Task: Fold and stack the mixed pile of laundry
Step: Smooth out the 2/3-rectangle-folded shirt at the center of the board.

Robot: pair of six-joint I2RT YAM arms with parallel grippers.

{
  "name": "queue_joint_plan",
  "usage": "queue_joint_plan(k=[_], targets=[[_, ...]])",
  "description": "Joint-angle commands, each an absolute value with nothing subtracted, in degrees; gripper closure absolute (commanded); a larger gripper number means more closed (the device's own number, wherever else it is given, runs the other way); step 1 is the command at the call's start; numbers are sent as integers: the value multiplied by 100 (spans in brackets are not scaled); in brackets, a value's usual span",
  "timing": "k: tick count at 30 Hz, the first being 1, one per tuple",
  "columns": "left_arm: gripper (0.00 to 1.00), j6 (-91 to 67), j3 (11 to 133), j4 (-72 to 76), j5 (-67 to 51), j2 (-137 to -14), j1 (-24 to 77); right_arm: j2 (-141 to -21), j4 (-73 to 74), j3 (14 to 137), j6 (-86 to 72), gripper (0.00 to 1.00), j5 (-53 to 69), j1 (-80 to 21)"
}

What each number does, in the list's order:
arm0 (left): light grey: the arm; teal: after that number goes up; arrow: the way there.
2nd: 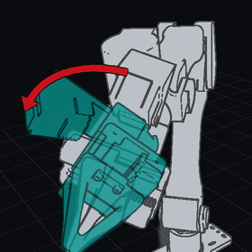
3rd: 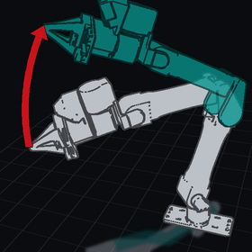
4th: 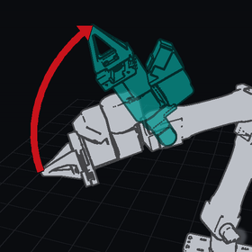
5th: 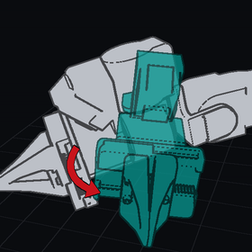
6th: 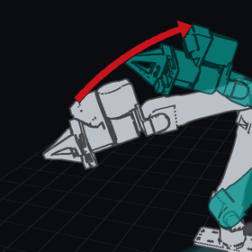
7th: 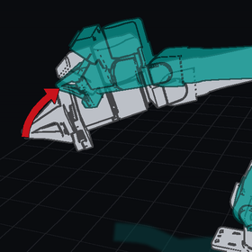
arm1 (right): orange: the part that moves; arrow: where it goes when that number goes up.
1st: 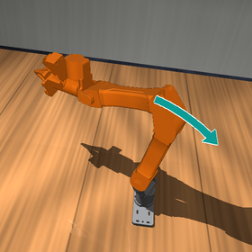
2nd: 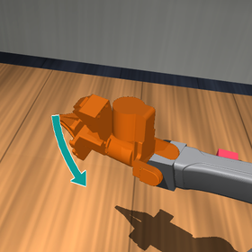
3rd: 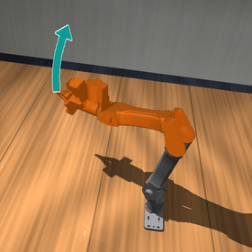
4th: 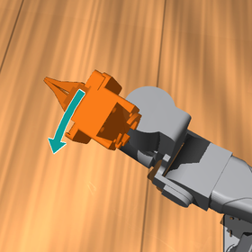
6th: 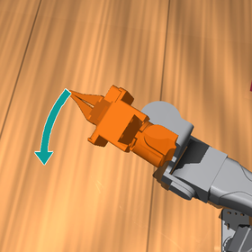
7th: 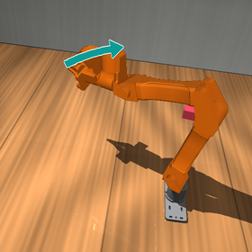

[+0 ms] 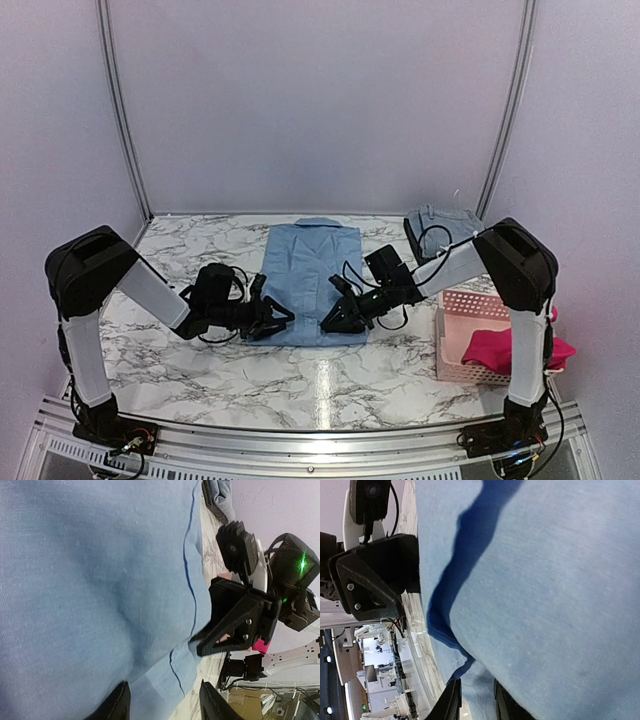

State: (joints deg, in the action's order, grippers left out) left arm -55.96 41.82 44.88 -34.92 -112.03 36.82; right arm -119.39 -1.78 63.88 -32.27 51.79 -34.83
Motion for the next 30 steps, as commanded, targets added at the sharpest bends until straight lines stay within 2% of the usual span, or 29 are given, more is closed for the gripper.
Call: queue_joint_plan(k=[1, 4, 7, 9, 12, 14, 16, 19, 23, 30], targets=[[47, -5498, 3790, 4297, -3184, -10675, 3672, -12245, 1169, 6476, -2424, 74, 3744, -3187], [35, -5070, 3906, 3808, -3148, -9999, 3674, -11749, 1284, 6446, -2115, 70, 3759, -3176], [21, -4652, 4101, 3171, -2949, -9519, 3626, -11049, 1222, 6520, -2036, 60, 3794, -3280], [3, -4649, 4107, 3077, -2878, -9256, 3479, -10498, 1140, 6642, -2022, 53, 3711, -3348], [1, -4607, 4222, 3039, -2867, -8914, 3268, -9955, 1096, 6902, -1913, 37, 3414, -3347], [1, -4427, 4377, 2969, -2854, -8751, 3257, -9701, 938, 6996, -1750, 17, 3232, -3329], [1, -4335, 4517, 2951, -2900, -8707, 3261, -9589, 608, 6982, -1726, 3, 3308, -3221], [1, -4306, 4733, 2928, -3130, -8969, 3297, -9743, -183, 6854, -2228, 2, 3840, -2872], [1, -4263, 5059, 2928, -3406, -9503, 3445, -10530, -1239, 6891, -3086, 1, 5635, -2561], [1, -4433, 5811, 3121, -3815, -10858, 3691, -11478, -1355, 7027, -3328, 2, 6015, -2795]])
